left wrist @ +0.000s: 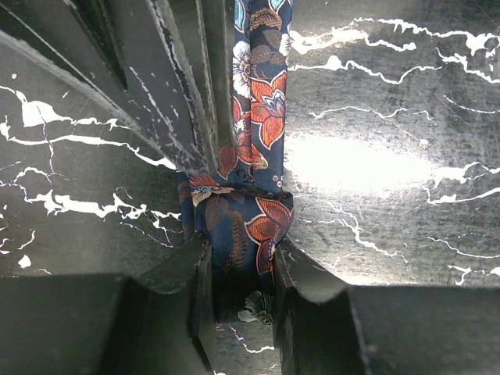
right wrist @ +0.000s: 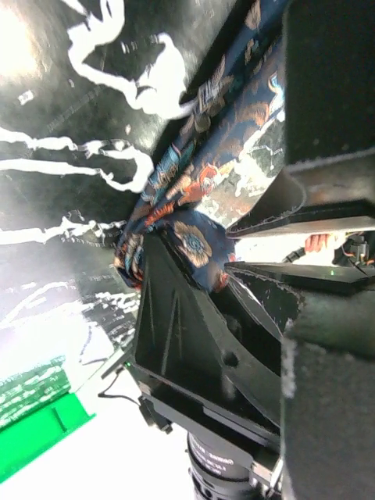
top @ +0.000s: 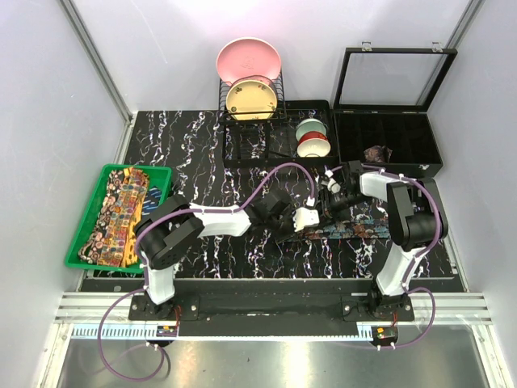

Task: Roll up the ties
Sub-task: Roll the tie at the center of the board.

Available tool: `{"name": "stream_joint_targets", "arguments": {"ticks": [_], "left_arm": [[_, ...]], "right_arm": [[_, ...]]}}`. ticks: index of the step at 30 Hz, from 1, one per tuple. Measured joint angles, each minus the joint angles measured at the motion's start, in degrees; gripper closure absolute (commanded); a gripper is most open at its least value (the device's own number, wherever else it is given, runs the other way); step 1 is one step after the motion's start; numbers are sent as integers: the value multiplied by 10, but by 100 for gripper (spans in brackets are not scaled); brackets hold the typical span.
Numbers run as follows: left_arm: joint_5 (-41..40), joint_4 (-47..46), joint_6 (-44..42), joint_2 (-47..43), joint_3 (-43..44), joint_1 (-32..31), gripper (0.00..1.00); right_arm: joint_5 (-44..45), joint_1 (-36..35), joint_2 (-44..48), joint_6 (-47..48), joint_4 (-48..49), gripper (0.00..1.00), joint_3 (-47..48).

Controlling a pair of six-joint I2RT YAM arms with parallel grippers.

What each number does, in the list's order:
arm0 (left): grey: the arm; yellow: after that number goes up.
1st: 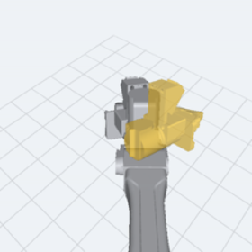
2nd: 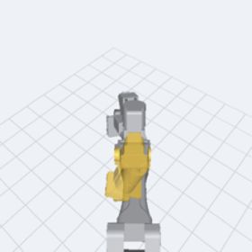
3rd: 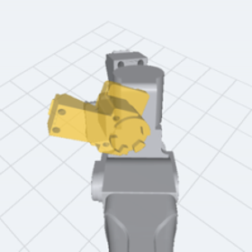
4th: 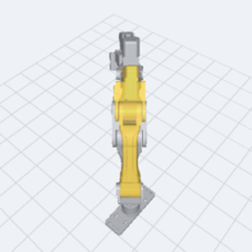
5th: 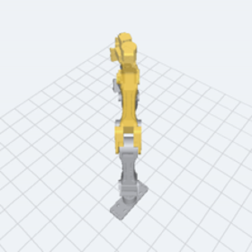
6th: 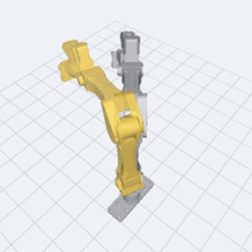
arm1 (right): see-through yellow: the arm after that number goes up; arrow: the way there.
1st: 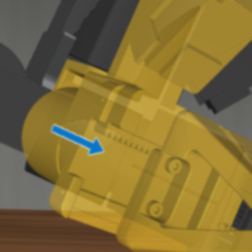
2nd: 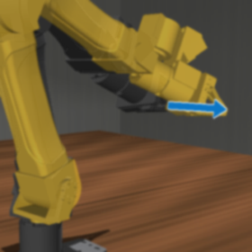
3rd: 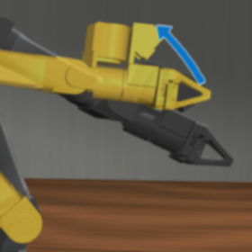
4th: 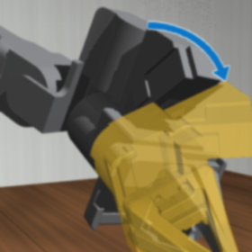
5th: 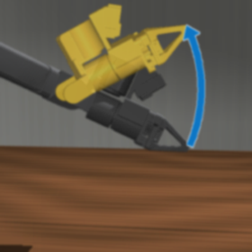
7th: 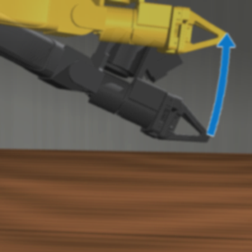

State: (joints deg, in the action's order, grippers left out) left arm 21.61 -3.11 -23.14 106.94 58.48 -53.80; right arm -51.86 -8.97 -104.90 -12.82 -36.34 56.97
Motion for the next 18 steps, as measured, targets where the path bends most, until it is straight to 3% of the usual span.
{"name": "stream_joint_targets", "arguments": {"ticks": [8,18], "left_arm": [[3,2,-10,-7,-7,2,95],[2,12,15,-28,-16,4,96]], "right_arm": [[42,1,-61,13,-10,80,-3],[42,1,-69,30,-21,80,4]]}}
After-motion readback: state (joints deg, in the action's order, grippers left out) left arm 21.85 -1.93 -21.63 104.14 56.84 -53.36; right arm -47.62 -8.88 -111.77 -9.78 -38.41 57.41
